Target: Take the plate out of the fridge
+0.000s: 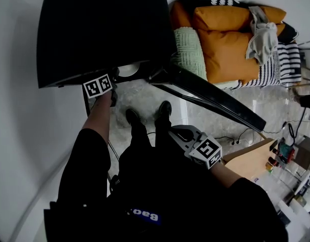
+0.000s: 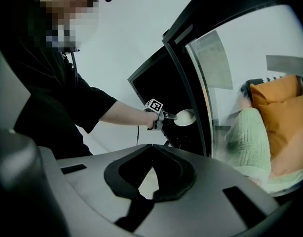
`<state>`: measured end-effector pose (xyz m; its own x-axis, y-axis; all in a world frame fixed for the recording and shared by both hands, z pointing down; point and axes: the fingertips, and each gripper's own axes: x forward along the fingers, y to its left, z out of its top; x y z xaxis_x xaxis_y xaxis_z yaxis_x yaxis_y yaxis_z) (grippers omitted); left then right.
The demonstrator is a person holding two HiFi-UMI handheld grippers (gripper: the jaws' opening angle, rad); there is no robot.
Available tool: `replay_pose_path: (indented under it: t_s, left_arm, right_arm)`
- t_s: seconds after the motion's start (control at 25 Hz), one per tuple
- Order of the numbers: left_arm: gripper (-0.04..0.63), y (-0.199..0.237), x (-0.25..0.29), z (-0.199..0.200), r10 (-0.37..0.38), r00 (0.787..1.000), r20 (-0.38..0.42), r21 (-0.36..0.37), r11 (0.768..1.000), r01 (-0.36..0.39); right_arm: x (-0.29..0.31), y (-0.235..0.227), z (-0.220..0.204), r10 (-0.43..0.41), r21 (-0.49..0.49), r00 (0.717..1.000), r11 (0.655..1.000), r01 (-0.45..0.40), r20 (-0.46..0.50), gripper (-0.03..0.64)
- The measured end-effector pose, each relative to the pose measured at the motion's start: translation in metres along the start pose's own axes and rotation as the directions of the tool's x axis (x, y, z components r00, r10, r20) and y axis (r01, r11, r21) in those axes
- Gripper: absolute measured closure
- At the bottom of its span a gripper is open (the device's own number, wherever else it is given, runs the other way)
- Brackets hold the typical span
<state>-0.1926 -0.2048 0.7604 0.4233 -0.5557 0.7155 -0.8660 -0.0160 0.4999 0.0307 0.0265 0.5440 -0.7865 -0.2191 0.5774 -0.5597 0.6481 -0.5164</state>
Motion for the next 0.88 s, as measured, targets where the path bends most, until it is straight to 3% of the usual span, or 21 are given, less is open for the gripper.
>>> replay_pose_path:
  t_s: [0.32, 0.44, 0.88]
  left_arm:
    - [0.419, 0.008, 0.007, 0.0, 0.075, 0.996, -0.039, -0.015, 0.997, -0.076]
    - [0.499, 0.013, 0.01, 0.0, 0.101, 0.994, -0.048, -0.05, 0.993, -0.103]
    - [0.534, 0.012, 0.003, -0.009, 0.07, 0.997, -0.021, -0.176, 0.982, -0.073]
  right_arm:
    - [0.0, -0.004, -0.004, -0.008, 0.024, 1.0, 1.0, 0.008, -0.011, 0.609]
    - [0.001, -0.008, -0.006, -0.015, 0.031, 1.0, 0.999, 0.015, -0.016, 0.609]
    - [0.002, -0.008, -0.006, -0.009, 0.016, 1.0, 1.0, 0.01, -0.012, 0.609]
